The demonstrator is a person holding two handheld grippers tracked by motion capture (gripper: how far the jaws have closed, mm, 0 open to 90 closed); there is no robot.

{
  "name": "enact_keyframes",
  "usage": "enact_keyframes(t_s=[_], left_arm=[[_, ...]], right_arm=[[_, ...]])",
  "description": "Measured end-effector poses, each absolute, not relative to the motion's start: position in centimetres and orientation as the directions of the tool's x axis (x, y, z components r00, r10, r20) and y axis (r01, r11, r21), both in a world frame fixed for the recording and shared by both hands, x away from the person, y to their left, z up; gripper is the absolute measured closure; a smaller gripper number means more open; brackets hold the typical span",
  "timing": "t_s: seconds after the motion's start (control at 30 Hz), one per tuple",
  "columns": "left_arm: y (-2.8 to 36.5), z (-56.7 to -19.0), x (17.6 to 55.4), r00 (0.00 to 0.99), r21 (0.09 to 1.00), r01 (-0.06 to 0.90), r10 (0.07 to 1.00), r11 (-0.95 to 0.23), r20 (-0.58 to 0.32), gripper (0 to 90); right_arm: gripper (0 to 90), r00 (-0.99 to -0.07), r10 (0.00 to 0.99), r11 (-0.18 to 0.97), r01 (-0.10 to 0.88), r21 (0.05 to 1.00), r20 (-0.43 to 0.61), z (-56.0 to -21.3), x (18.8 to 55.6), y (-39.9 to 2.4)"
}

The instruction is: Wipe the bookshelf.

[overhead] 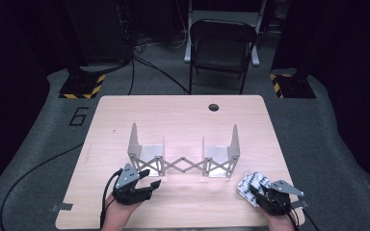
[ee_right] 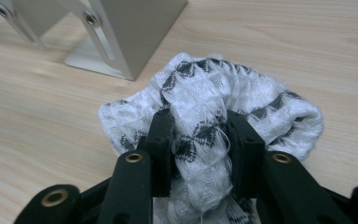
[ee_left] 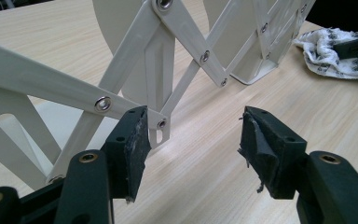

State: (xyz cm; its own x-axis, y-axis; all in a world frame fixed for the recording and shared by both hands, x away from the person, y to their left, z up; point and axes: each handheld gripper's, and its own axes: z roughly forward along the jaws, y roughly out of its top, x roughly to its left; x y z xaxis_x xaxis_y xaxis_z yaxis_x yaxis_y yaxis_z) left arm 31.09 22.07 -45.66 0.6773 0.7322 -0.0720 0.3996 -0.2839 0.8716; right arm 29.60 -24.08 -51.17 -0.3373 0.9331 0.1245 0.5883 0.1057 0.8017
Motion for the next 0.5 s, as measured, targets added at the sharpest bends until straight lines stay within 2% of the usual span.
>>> enact_keyframes(t_s=[0.13,0.33,0.5], left_arm=[[22.1,-45.6,31.1,0.683,0.867,0.404,0.727,-0.292,-0.073,41.5],[22.1,-45.7,31.1,0.679,0.869,0.403,0.730,-0.288,-0.073,41.5],[22.2,-45.7,31.1,0.676,0.871,0.398,0.733,-0.287,-0.068,41.5]], right_arm=[[70.5,-0.385,0.914,0.134,0.576,0.806,0.124,-50.8,29.6,-23.1],[71.7,-0.485,0.874,0.252,0.492,0.833,0.022,-49.7,29.3,-20.0],[71.7,-0.520,0.853,0.265,0.487,0.832,0.033,-49.5,29.6,-18.5]])
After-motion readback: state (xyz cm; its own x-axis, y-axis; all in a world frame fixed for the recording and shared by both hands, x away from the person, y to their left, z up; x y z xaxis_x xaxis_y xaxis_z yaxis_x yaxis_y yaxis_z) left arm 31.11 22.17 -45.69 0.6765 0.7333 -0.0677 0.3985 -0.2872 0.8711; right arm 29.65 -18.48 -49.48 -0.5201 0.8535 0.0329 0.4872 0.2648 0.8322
